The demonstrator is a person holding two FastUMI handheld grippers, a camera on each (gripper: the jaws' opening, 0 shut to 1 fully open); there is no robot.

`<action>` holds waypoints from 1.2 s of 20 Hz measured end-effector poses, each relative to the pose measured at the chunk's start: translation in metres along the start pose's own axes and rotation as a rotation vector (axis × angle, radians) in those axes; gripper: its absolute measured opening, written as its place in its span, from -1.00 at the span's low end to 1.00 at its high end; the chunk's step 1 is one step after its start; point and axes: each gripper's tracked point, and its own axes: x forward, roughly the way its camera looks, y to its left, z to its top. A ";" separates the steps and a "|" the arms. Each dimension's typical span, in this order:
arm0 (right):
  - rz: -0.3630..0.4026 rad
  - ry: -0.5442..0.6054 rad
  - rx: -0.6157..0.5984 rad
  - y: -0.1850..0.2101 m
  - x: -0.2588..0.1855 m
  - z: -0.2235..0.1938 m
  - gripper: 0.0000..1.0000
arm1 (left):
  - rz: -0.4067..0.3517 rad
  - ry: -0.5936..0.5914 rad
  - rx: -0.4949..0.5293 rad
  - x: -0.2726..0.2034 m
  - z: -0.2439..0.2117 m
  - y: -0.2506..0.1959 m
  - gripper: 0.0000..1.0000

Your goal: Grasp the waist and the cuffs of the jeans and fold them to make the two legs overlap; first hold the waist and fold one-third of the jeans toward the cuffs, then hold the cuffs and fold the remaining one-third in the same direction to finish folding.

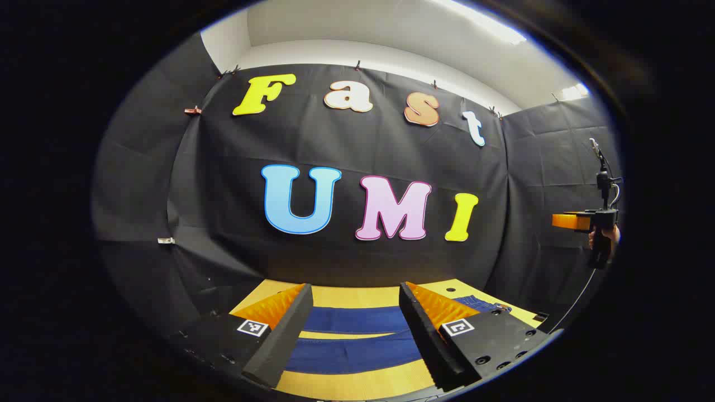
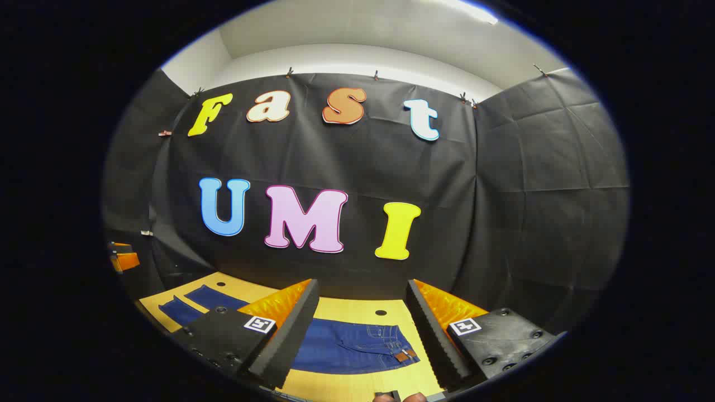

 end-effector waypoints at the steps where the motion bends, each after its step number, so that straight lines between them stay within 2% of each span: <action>1: -0.001 0.000 -0.003 0.001 0.001 0.000 1.00 | -0.002 -0.002 0.000 0.001 0.000 0.002 0.94; 7: -0.038 0.040 -0.054 0.002 -0.002 -0.028 1.00 | 0.008 0.005 -0.033 0.002 -0.009 0.014 0.93; 8: -0.036 0.042 -0.066 0.004 -0.003 -0.028 0.82 | 0.008 0.009 -0.027 0.001 -0.010 0.016 0.94; 10: -0.032 0.050 -0.086 0.007 -0.005 -0.031 0.94 | 0.000 0.019 -0.009 0.000 -0.013 0.018 0.93; 15: -0.041 0.041 -0.057 0.010 -0.007 -0.024 0.94 | -0.007 0.010 -0.019 -0.002 -0.009 0.023 0.94; 16: -0.036 0.040 -0.060 0.012 -0.006 -0.024 1.00 | -0.007 0.008 -0.014 -0.001 -0.006 0.024 0.94; 17: -0.029 0.042 -0.074 0.014 -0.005 -0.026 0.94 | -0.009 0.009 -0.004 -0.002 -0.007 0.024 0.94; 19: 0.010 0.057 -0.131 0.020 0.004 -0.030 1.00 | -0.050 0.034 -0.004 0.001 -0.013 0.023 0.93; 21: 0.071 0.084 -0.204 0.029 0.020 -0.036 0.94 | -0.116 0.087 -0.021 0.002 -0.025 0.026 0.93; 24: 0.163 0.113 -0.214 0.049 0.048 -0.047 0.94 | -0.162 0.129 0.053 0.020 -0.038 0.054 0.94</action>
